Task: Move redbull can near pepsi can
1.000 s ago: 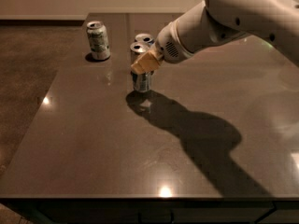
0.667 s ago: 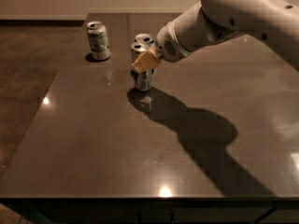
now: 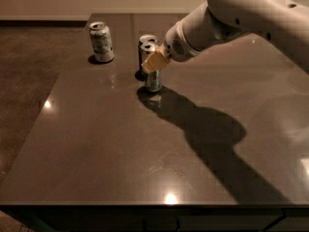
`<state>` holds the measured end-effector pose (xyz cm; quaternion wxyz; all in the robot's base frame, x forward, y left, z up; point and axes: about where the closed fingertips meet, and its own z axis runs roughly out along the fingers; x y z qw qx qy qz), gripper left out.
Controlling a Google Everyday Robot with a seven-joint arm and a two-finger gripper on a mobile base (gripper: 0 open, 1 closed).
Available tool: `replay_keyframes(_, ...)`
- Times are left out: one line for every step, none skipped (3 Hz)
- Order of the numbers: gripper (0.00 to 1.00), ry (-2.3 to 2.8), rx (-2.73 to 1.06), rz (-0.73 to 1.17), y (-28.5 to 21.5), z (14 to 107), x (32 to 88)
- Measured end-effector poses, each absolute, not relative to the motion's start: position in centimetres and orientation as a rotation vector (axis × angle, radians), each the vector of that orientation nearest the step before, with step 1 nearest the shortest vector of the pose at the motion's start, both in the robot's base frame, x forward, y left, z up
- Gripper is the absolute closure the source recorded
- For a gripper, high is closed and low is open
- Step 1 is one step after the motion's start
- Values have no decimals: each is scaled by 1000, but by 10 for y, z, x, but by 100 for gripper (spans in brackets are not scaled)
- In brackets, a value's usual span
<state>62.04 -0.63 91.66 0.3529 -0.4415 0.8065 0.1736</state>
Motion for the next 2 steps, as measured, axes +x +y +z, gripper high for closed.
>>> replay_keyframes(13,2096,-1133,451,-12,912,625)
replay_keyframes(0,2092,-1125,460,-18,910,627)
